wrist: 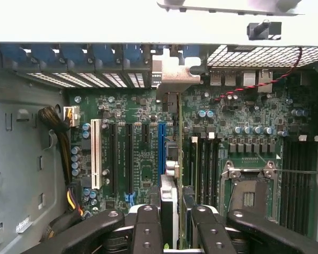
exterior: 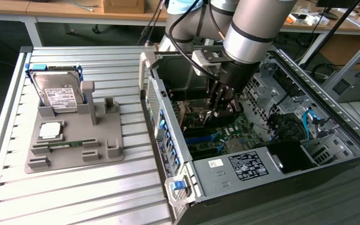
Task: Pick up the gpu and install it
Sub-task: 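Insert the gpu into the slot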
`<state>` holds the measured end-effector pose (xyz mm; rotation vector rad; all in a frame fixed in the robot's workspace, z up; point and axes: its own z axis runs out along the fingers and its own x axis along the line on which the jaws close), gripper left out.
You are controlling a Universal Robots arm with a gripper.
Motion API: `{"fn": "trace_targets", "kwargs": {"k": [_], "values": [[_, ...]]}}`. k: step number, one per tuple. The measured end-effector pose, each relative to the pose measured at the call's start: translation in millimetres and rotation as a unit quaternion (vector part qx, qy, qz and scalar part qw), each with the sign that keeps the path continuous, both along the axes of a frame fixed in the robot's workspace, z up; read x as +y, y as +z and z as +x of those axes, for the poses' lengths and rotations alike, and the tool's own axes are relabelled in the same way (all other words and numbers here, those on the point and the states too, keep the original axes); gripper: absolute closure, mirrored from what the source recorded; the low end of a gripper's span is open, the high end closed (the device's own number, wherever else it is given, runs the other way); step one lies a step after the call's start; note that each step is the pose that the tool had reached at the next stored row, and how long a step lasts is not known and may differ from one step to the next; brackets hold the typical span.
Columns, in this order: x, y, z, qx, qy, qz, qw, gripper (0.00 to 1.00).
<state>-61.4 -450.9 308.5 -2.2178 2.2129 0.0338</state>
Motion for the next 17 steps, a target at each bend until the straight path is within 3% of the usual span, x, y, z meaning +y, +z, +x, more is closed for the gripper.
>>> {"fn": "trace_targets", "kwargs": {"k": [17], "values": [[-2.0, -16.0, -6.8, 0.0, 0.0, -0.0001, 1.0, 0.73]]}}
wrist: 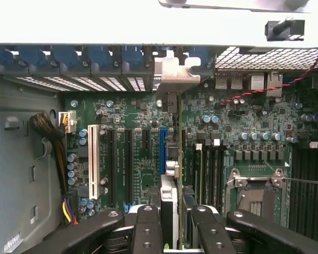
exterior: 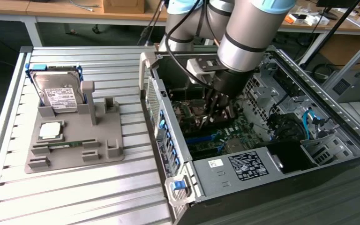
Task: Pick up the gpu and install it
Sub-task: 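Insert the gpu into the slot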
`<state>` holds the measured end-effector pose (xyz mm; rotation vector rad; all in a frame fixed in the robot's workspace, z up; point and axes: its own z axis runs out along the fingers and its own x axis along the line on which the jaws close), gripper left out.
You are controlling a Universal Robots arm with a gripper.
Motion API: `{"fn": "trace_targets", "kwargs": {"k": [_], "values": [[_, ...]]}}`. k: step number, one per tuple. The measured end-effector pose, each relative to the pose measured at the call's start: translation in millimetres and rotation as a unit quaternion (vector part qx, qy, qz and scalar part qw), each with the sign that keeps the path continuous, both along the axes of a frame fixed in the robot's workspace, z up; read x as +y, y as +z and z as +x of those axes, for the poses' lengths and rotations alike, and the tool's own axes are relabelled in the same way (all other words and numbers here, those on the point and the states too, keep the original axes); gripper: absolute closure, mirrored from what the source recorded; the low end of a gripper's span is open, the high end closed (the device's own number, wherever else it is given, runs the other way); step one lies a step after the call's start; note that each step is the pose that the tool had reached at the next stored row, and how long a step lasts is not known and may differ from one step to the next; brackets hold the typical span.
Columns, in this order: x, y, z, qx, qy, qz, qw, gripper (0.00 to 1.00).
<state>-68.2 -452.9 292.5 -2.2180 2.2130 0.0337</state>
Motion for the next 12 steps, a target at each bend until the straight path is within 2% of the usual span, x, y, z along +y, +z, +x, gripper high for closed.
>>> {"fn": "trace_targets", "kwargs": {"k": [7, 12], "values": [[-4.7, -2.7, -3.4, 0.0, 0.0, 0.0001, 1.0, 0.73], [-5.5, -4.5, -5.3, 0.0, 0.0, 0.0, 1.0, 0.73]]}}
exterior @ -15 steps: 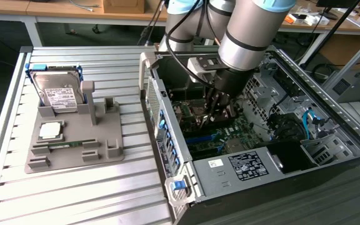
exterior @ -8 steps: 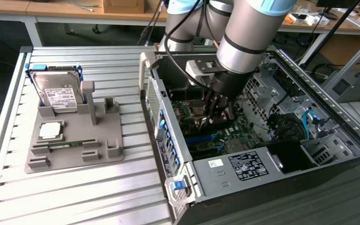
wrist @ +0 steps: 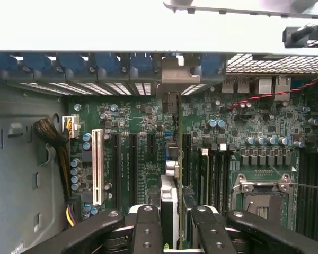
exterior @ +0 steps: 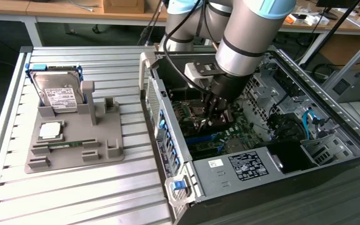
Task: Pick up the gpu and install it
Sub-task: 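Insert the gpu into the slot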
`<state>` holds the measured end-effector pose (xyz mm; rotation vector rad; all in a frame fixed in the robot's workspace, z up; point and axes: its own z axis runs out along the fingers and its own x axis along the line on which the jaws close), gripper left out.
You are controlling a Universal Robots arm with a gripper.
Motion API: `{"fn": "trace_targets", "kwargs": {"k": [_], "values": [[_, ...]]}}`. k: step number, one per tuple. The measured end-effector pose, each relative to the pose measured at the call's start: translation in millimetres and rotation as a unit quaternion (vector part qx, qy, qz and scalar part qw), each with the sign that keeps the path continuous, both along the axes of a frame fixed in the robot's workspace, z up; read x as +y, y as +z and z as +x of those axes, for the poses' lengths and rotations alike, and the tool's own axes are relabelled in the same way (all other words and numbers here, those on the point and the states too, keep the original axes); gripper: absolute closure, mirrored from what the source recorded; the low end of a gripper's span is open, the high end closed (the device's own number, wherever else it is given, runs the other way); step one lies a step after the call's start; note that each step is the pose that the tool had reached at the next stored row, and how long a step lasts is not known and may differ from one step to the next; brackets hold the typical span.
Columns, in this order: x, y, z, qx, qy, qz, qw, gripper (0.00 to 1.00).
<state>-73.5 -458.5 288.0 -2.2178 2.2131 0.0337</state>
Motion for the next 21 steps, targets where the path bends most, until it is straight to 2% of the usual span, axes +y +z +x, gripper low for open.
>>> {"fn": "trace_targets", "kwargs": {"k": [21], "values": [[-0.1, -5.3, -7.3, 0.0, -0.004, 0.0, 1.0, 0.73]]}}
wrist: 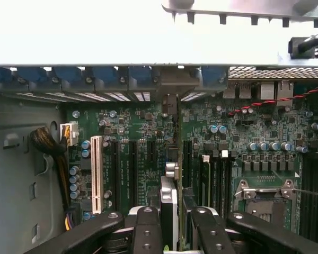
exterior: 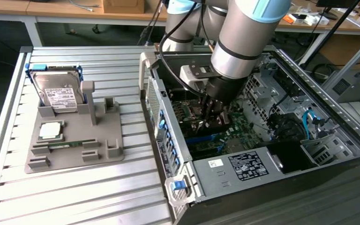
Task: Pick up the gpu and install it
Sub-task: 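Insert the gpu into the slot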
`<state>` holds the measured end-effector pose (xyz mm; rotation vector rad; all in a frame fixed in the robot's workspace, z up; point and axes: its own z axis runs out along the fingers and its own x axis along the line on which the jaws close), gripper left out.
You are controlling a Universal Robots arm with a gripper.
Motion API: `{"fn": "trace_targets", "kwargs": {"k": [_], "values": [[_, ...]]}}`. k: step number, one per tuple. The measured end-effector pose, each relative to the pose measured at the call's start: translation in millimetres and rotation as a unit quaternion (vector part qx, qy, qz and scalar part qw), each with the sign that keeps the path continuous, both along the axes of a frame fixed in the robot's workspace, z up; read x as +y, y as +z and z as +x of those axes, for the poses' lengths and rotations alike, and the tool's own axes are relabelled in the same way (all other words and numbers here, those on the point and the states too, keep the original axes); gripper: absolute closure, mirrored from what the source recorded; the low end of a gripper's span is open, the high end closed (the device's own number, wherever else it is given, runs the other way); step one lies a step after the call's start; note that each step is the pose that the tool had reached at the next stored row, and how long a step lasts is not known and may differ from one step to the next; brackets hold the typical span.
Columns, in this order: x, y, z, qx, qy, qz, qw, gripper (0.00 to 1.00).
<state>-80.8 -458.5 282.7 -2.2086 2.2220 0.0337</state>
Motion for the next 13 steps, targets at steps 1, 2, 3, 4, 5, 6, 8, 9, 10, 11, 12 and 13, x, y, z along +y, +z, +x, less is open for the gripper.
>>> {"fn": "trace_targets", "kwargs": {"k": [1, 2, 3, 4, 5, 6, 8, 9, 10, 11, 12, 13], "values": [[0.0, -0.7, -0.6, 0.0, 0.0, 0.0, 1.0, 0.73], [0.0, -1.2, -0.6, 0.0, 0.0, 0.0, 1.0, 0.73], [0.0, -1.7, -0.7, 0.0, 0.0, -0.0002, 1.0, 0.73], [0.0, -1.7, -0.7, 0.0001, 0.0, -0.0003, 1.0, 0.73], [-0.1, -1.8, -0.7, 0.0001, 0.0, -0.0003, 1.0, 0.73], [-0.1, -1.9, -0.7, 0.0, -0.001, -0.0002, 1.0, 0.73], [-0.3, -2.1, -0.3, 0.0, -0.004, -0.0002, 1.0, 0.73], [-0.3, -2.1, 0.2, 0.0, -0.007, -0.0002, 1.0, 0.73], [-0.3, -2.4, 1.4, 0.0, -0.009, -0.0001, 1.0, 0.73], [-0.3, -2.5, 2.4, 0.0, -0.01, 0.0, 1.0, 0.73], [-0.4, -2.5, 3.0, 0.0, -0.01, -0.0001, 0.9999, 0.73], [-0.5, -2.5, 3.3, 0.0, -0.01, -0.0002, 0.9999, 0.73]]}}
